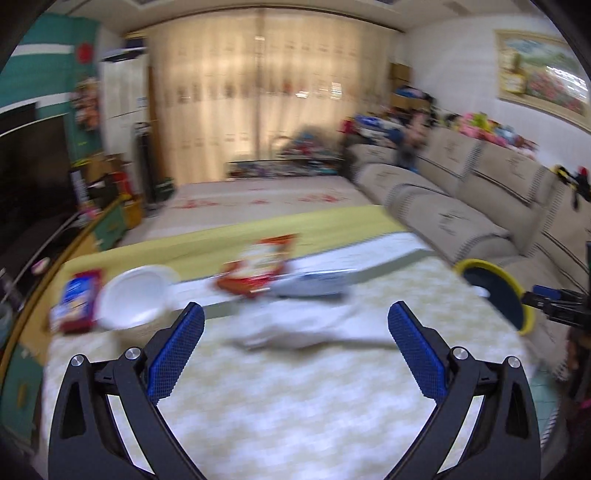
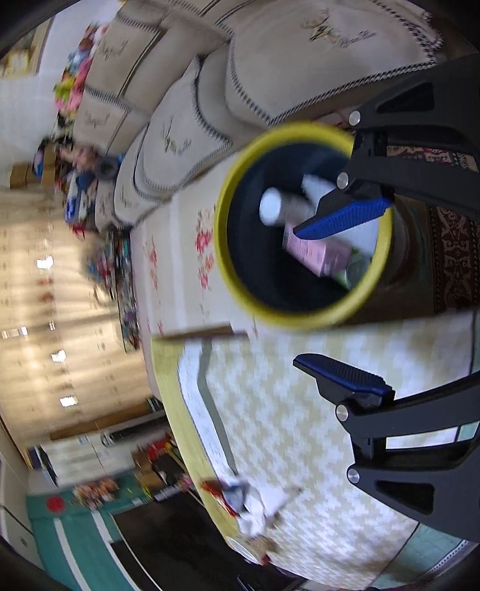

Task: Collect trash
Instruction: 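Reach the right gripper to the white-blue tube and grasp it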

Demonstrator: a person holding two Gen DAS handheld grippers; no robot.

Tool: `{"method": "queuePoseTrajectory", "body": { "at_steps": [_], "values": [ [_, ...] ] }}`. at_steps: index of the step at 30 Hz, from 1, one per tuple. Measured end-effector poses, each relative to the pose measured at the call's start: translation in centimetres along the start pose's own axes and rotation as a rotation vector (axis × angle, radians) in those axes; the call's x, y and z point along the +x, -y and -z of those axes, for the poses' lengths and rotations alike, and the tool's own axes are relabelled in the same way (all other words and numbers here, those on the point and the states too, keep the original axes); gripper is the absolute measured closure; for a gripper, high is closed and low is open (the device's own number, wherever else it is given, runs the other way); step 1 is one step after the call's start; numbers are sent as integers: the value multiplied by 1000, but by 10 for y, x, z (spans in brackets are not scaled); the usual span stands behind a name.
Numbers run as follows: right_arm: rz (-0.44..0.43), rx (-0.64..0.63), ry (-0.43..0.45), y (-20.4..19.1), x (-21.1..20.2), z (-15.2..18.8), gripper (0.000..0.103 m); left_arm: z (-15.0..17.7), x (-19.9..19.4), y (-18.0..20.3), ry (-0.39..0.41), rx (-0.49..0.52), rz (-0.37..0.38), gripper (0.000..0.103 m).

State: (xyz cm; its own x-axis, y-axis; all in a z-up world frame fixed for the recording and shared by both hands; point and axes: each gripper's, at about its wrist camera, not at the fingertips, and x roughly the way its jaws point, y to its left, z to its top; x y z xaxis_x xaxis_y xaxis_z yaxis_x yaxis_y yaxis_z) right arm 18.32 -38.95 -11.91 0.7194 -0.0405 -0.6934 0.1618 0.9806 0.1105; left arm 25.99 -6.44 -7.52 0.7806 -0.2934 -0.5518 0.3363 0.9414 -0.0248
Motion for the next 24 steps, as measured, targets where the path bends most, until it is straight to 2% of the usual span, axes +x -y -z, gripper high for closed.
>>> {"method": "queuePoseTrajectory", "body": {
  "at_steps": [3,5,9,12,17,23,24],
  "values": [
    [-76,-86,-35,-48,13,-12,42,13,-6,-48,31,-74,-91,5],
    [-129,-132,-61,-76,22,-16,42,20,-7,-71,43,-134,-98,5],
    [-232,-254,-126,-141,45,-23,42,31,-4,-93,36,-214,-75,5],
    [-289,-363,-156,-190,63,-27,42,35,-6,-88,37,-215,-69,5],
    [-354,-373,-136,-224,81,-62,43,34,-6,-64,37,-182,-39,5],
    [-312,-457,-110,-249,115,-93,43,33,-12,-57,49,-174,-30,5],
    [-306,-472,-111,-251,120,-95,46,33,-12,-58,47,-180,-26,5]
  ]
}}
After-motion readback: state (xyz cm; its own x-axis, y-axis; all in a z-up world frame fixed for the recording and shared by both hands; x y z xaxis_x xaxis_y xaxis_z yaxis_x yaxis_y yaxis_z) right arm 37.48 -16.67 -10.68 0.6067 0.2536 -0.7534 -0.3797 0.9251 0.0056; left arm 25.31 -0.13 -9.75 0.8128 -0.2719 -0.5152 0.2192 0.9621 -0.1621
